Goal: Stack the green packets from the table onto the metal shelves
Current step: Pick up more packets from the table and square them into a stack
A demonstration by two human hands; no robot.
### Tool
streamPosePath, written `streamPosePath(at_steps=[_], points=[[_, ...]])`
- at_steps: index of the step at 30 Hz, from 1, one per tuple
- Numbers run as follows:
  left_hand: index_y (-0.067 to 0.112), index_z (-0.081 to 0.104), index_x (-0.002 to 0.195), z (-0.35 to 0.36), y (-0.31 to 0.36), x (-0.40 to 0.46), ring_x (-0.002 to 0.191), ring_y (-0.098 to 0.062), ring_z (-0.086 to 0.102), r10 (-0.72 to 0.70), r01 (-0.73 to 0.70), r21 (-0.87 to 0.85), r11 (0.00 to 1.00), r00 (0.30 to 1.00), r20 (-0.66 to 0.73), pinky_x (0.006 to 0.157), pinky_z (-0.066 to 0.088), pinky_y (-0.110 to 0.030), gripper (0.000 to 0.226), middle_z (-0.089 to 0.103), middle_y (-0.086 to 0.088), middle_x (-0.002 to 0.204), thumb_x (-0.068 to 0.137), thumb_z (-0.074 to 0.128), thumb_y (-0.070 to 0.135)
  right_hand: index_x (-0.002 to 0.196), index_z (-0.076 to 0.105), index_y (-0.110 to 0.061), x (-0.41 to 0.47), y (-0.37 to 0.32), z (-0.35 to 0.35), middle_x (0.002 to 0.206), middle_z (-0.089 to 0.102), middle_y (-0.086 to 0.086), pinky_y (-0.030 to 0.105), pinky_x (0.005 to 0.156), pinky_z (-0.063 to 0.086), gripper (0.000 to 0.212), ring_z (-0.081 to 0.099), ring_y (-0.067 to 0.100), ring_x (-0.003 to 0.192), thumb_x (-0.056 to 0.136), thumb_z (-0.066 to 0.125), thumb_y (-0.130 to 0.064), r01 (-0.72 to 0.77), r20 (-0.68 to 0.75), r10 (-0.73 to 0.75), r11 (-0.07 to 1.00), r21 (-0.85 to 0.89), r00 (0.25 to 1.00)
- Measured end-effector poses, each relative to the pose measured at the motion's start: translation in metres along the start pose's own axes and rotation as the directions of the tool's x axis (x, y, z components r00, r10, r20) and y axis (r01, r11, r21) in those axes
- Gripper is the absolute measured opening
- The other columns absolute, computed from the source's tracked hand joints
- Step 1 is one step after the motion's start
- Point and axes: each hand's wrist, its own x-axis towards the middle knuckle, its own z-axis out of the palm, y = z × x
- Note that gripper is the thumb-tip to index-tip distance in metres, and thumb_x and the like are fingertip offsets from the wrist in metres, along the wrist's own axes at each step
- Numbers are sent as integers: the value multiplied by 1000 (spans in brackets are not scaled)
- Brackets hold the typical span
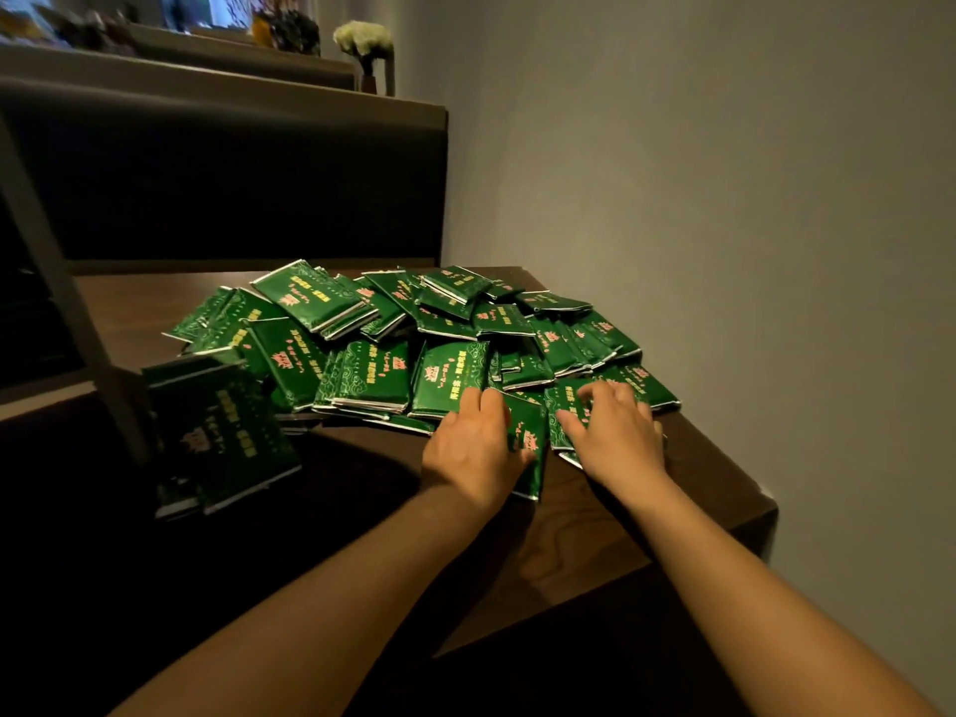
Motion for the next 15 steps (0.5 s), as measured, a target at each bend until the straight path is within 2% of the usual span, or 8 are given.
streamPosePath(at_steps=[3,5,7,9,11,13,15], points=[[27,44,112,-1,-7,-2,103,-16,57,-19,12,-244,970,999,-26,89,50,-31,49,41,6,120,76,77,33,133,46,-24,5,-4,-2,141,39,5,35,94,38,49,48,26,122,90,66,-35,-26,22,23,984,174,999],[30,45,118,-4,-14,-8,108,-10,51,-31,-14,-455,890,995,-93,97,45,-20,55,39,10,122,75,79,21,136,44,-24,8,-4,-6,144,35,6,29,91,38,55,48,23,122,88,70,-23,-59,27,53,943,328,998],[26,45,129,-9,-17,-15,110,-6,47,-11,-98,-574,813,983,-183,97,39,-10,63,40,8,123,76,77,12,140,41,-24,6,-2,-11,147,33,7,29,94,40,62,46,25,127,87,71,-15,-88,-4,102,878,470,995],[23,40,136,-11,-19,-17,108,-9,55,-37,-95,-693,714,984,-173,95,48,-22,67,51,6,120,80,73,11,145,35,-25,1,1,-16,147,37,6,35,101,40,70,44,25,130,87,71,-12,-119,-30,169,796,594,985],[27,44,130,-13,-18,-17,102,-9,62,-64,-56,-805,591,991,-115,92,53,-32,55,60,7,110,84,70,11,147,31,-27,-8,3,-17,146,43,5,43,106,41,73,47,25,130,88,69,-10,-160,5,227,671,724,974],[27,51,117,-13,-17,-15,100,-11,65,-48,-48,-882,468,996,-79,90,55,-39,39,65,4,108,85,68,12,144,36,-32,-17,1,-15,144,48,7,51,102,46,67,54,25,123,89,67,-9,-181,65,236,512,840,970],[16,55,115,-13,-16,-16,99,-19,67,-20,-1,-932,361,1000,-8,87,56,-45,30,67,-5,108,88,65,12,133,48,-33,-26,-3,-12,133,59,6,50,95,52,53,63,22,112,90,64,-7,-175,97,212,387,905,972]])
